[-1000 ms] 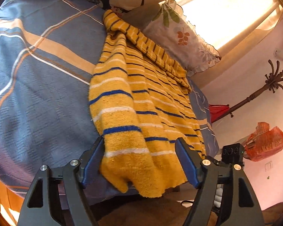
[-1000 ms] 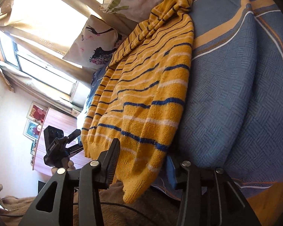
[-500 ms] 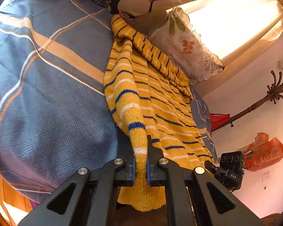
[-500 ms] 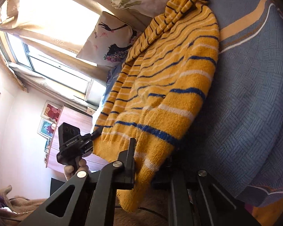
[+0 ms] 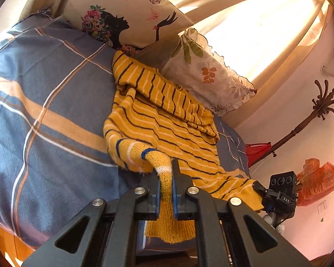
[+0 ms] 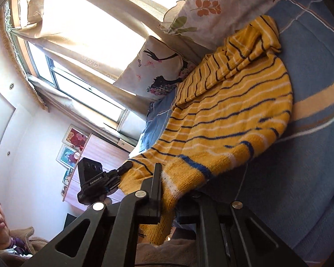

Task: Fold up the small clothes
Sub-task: 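Lift the hem with the left gripper and fold it toward the collar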

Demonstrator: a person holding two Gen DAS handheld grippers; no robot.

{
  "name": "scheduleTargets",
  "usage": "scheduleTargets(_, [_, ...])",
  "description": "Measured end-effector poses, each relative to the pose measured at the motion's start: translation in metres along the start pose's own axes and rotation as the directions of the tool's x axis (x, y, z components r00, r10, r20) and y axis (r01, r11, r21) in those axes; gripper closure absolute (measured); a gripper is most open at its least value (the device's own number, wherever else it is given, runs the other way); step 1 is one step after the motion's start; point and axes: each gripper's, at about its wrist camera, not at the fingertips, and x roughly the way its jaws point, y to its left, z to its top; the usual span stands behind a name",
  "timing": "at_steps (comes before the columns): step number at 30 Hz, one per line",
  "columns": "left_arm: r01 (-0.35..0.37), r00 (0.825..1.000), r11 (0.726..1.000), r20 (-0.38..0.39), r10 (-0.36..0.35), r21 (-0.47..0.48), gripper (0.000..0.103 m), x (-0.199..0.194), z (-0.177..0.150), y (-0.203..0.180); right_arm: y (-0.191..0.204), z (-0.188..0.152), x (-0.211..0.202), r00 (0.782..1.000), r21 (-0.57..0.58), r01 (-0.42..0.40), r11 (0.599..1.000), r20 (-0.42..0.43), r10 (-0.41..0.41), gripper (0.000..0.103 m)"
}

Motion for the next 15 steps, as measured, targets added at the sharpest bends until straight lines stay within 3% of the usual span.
scheduleTargets(4, [-0.029,0.999,0.998,0.016,0.028,0.049,0.096,0.020,0.042,-0.013,0.010,0.044,0.015,0.999,-0.059,0.042,0.997,0.019,-0.041,0.093])
scheduleTargets(8, [-0.047,0.999,0.998,-0.003,0.047,0.041,0.096,0.060,0.094,-0.017,0.009,0.099,0.043,0.997,-0.080,0.071,0.994,0.030,-0.068,0.093])
scheduleTargets(15, [-0.139,0.989,0.989,-0.053,0.141,0.041,0.096,0.157,0.176,-0.008,-0.046,0.200,0.102,0.975,0.031,0.215,0.976,0.043,-0.216,0.093])
